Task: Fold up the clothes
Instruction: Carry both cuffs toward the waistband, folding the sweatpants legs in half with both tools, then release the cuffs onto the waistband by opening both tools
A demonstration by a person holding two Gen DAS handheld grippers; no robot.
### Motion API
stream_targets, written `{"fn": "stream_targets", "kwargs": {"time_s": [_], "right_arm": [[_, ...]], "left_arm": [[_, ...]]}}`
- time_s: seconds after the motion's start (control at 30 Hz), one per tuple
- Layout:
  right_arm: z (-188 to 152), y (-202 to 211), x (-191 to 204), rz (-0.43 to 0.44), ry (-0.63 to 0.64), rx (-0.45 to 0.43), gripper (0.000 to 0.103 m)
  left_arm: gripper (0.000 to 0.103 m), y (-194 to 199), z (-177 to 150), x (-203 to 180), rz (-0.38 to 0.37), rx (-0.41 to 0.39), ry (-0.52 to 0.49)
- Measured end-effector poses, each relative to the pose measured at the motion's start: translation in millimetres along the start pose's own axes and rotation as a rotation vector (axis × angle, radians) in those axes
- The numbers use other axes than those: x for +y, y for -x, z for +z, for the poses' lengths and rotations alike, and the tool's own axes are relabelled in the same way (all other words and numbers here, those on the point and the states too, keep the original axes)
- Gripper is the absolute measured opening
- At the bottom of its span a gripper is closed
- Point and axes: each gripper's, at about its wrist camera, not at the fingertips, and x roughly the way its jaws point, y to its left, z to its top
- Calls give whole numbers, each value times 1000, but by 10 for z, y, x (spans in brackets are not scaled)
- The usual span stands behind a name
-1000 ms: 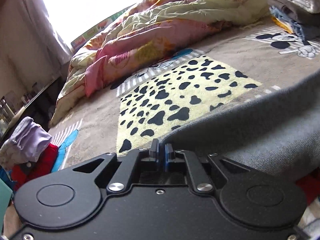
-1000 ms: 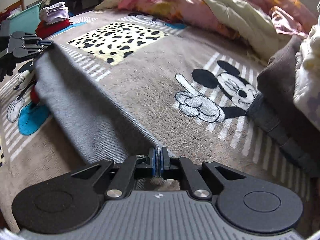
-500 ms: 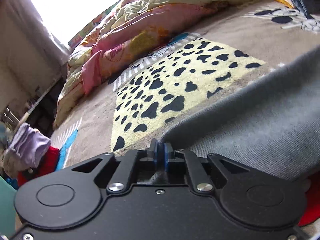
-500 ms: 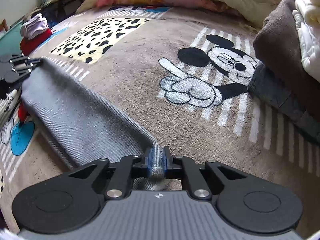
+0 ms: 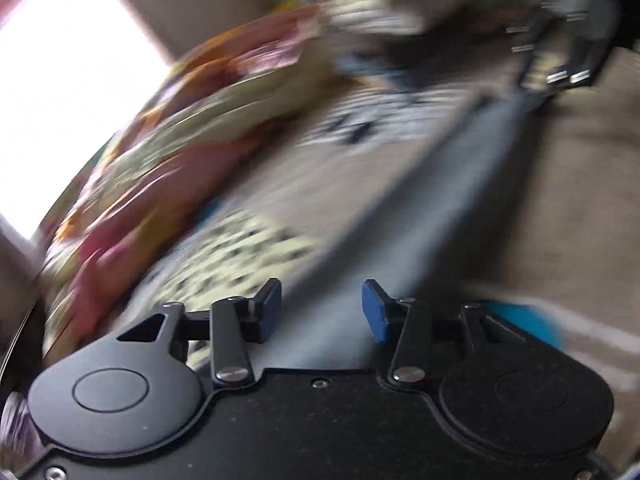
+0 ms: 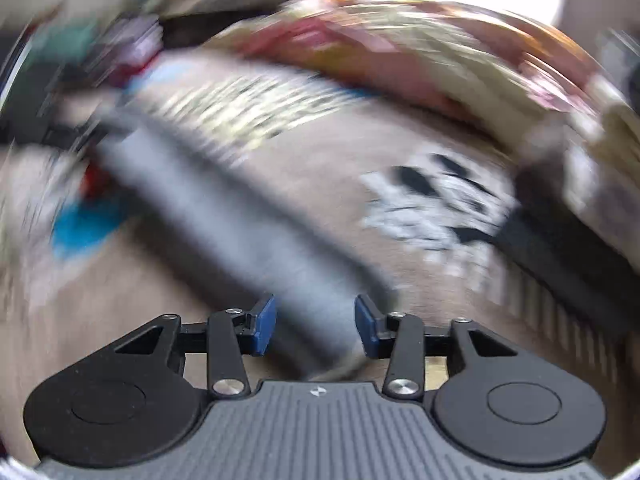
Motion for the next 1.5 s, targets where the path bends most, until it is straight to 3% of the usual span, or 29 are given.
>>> {"fn": "stream_targets", "kwargs": {"time_s": [0.13,0.2,0.27,0.37,0.47,0.57,0.73,0.9,1.0,1.13,1.27,1.37,1.5], "right_arm": [[1,-148,112,-33,64,25,40],[1,-176,106,-32,68,37,33],[-2,-199,107,-30,80,53,29],[39,-108,142,-42,102,46,12],[67,44,168,-60,116,24,2],[-24,-79,148,-61,130,108,2],[-19,-20,155,-107,112,46,7],[16,-205,322,-143,289,144,12],[40,-224,352,-176,326,166,26],[15,-203,405,-184,373,183,27],[-86,-329,606,-261,559,185,27],[-169,-398,732,-306,670,179,14],[-133,-238,700,-307,626,133,10]], "left_arm": [[30,-160,13,-280,34,31,-81],[17,-232,-7,-321,54,42,-84],[12,-236,-30,-296,37,40,-67],[9,-165,-32,-231,25,22,-47],[9,-142,-71,-234,-10,16,-51],[9,-248,-173,-375,-37,37,-106],[9,-211,-144,-372,0,15,-115],[10,-239,-142,-415,21,21,-144],[13,-224,-151,-385,19,20,-136],[13,-216,-164,-386,20,19,-124],[13,-268,-161,-390,25,19,-105],[13,-259,-153,-381,28,17,-93],[10,-156,-99,-363,54,2,-101]]}}
